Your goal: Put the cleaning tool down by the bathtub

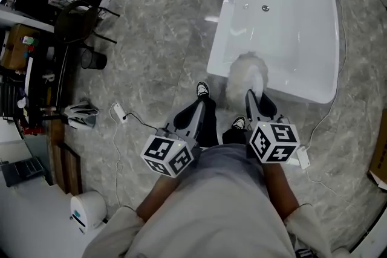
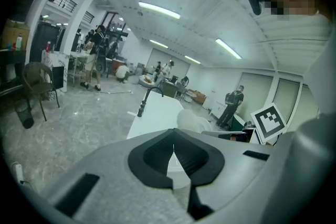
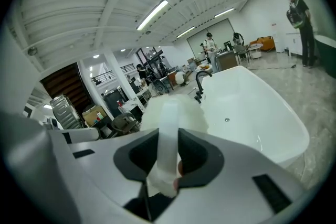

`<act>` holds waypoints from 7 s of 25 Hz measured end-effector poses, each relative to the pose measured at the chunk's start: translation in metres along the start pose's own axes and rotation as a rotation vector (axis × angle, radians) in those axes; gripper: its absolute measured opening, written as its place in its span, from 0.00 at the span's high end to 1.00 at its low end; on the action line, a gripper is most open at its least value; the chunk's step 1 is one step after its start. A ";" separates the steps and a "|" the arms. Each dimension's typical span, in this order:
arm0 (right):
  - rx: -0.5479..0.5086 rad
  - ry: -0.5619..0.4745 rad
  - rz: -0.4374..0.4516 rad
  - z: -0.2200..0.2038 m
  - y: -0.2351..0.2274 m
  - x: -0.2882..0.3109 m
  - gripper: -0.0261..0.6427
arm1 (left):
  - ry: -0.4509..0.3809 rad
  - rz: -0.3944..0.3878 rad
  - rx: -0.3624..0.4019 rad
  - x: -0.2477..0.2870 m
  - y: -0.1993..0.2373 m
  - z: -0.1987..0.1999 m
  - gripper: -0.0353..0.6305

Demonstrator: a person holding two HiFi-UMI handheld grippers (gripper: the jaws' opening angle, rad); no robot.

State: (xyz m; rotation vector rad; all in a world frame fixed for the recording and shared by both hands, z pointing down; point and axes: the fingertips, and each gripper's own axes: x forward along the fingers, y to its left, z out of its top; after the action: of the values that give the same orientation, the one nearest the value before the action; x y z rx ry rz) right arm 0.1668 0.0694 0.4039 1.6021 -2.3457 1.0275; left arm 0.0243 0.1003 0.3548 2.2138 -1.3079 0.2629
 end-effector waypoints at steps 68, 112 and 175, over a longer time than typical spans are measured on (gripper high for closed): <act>0.198 0.202 -0.360 0.038 0.010 0.314 0.83 | 0.139 -0.350 -0.036 0.204 0.264 0.199 0.94; 0.222 0.424 -0.389 -0.033 -0.026 0.343 0.83 | 0.202 -0.247 -0.132 0.197 0.293 0.165 0.94; 0.182 0.659 -0.465 -0.154 -0.068 0.366 0.83 | 0.253 -0.170 -0.139 0.167 0.310 0.140 0.94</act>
State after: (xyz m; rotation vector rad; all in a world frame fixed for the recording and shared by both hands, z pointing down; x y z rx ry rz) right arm 0.0262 -0.1388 0.7184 1.4533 -1.4123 1.3974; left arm -0.1704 -0.2180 0.4209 2.0814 -0.9679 0.3632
